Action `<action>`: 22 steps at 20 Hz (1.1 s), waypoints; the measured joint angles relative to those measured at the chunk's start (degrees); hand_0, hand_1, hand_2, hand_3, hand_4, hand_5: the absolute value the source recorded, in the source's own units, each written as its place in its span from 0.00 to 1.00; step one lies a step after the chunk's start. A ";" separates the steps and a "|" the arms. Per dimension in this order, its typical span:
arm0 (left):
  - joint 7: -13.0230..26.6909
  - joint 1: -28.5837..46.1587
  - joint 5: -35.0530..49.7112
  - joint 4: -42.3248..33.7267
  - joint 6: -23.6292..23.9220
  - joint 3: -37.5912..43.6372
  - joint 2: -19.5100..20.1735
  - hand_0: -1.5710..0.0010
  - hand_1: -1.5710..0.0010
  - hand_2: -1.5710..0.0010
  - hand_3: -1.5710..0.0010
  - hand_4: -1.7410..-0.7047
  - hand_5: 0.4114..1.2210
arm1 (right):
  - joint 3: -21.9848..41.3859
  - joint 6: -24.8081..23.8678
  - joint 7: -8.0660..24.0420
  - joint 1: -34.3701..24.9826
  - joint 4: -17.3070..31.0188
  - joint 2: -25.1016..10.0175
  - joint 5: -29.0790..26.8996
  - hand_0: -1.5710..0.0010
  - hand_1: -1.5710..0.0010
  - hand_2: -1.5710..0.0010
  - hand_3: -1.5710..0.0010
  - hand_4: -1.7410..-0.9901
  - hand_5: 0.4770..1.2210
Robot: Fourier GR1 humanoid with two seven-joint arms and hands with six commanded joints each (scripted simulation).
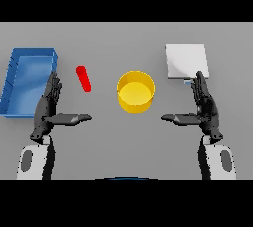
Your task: Pick up the red beaker and tilt it to pour out 1 green nut into yellow bowl. Pick up the yellow bowl and place it on the metallic measuring scale.
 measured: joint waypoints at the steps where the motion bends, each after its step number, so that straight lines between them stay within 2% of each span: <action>1: -0.10 0.11 0.08 -0.07 -0.01 0.06 0.07 1.00 1.00 1.00 1.00 0.57 0.23 | 0.04 -0.04 -0.09 0.09 -0.07 0.04 0.00 1.00 1.00 1.00 1.00 0.76 0.16; 6: -0.98 1.44 0.52 -0.97 -0.84 0.08 0.73 1.00 1.00 1.00 1.00 0.57 0.23 | 0.51 -0.03 -0.42 1.04 -1.11 0.19 0.13 1.00 1.00 1.00 1.00 0.76 0.16; 7: -1.90 3.36 -1.68 -3.10 -1.51 -1.62 2.22 1.00 1.00 1.00 1.00 0.56 0.23 | 3.02 -2.31 -4.58 2.90 -2.87 -1.91 7.18 1.00 1.00 1.00 1.00 0.77 0.16; 8: -2.15 5.10 -3.10 -5.25 -1.77 -2.70 3.25 1.00 1.00 1.00 1.00 0.56 0.23 | 5.00 -3.81 -6.01 4.73 -4.28 -2.72 11.79 1.00 1.00 1.00 1.00 0.77 0.16; 9: -1.78 6.05 -3.93 -6.85 -1.74 -3.32 3.82 1.00 1.00 1.00 1.00 0.56 0.23 | 6.74 -4.75 -6.42 6.06 -5.69 -2.69 14.85 1.00 1.00 1.00 1.00 0.77 0.15; 11: 0.56 6.63 -4.53 -8.51 -1.93 -4.24 4.13 1.00 1.00 1.00 1.00 0.56 0.23 | 7.74 -5.83 -4.84 6.95 -6.60 -2.87 17.59 1.00 1.00 1.00 1.00 0.77 0.15; 12: 1.87 6.69 -4.92 -9.30 -1.81 -4.43 4.51 1.00 1.00 1.00 1.00 0.56 0.24 | 7.81 -5.84 -4.52 7.03 -7.57 -3.06 17.79 1.00 1.00 1.00 1.00 0.76 0.16; 16: 2.94 6.16 -6.50 -7.76 -2.14 -5.39 4.72 1.00 1.00 1.00 1.00 0.56 0.24 | 7.61 -4.46 -4.24 7.98 -8.66 -3.10 15.92 1.00 1.00 1.00 1.00 0.71 0.18; 22: 0.24 -2.27 -10.02 3.11 -0.14 -5.33 3.25 1.00 1.00 1.00 1.00 0.50 0.27 | 7.26 -3.34 -5.13 7.72 -9.06 -3.48 14.53 1.00 1.00 1.00 1.00 0.64 0.21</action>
